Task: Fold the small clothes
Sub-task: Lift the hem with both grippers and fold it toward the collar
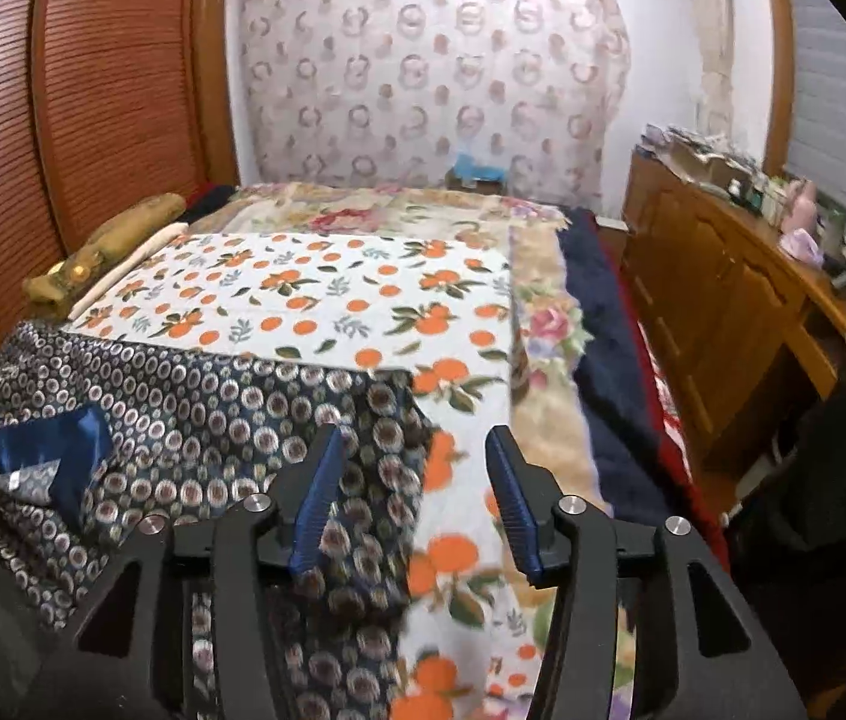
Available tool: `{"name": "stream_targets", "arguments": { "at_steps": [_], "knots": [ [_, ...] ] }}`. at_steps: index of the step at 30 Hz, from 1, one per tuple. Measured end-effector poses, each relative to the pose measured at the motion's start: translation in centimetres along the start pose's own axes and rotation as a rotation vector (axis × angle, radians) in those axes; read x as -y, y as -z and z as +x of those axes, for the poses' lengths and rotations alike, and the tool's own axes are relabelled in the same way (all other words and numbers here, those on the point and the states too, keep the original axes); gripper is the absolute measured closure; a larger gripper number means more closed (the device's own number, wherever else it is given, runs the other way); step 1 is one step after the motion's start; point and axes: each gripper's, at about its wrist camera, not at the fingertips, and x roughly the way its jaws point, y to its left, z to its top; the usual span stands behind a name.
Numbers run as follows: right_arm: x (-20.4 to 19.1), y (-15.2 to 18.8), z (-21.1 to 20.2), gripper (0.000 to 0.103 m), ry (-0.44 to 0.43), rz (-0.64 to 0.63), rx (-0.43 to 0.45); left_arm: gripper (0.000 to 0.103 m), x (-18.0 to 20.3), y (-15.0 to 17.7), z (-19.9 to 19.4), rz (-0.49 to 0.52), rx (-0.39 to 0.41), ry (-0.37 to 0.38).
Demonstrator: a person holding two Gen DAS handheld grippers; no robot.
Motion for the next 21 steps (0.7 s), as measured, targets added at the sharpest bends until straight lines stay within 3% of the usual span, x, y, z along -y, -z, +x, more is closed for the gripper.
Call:
{"name": "stream_targets", "arguments": {
  "at_steps": [3, 7, 12, 21],
  "knots": [
    [-0.5, -1.0, 2.2, 0.046, -0.012, -0.01, -0.021, 0.047, -0.1, -1.3, 1.1, -0.001, 0.008, 0.004],
    [-1.2, -1.9, 5.7, 0.042, -0.047, -0.031, -0.072, 0.047, 0.2, -1.9, 4.5, 0.019, -0.064, 0.017],
    [-1.4, -1.7, 9.0, 0.042, -0.037, -0.046, -0.143, 0.047, 1.2, -0.3, 8.8, 0.039, -0.189, 0.036],
    [-0.2, -0.8, 11.7, 0.039, -0.04, -0.009, -0.22, 0.047, 1.6, 2.0, 11.9, 0.024, -0.308, 0.072]
  ]
}}
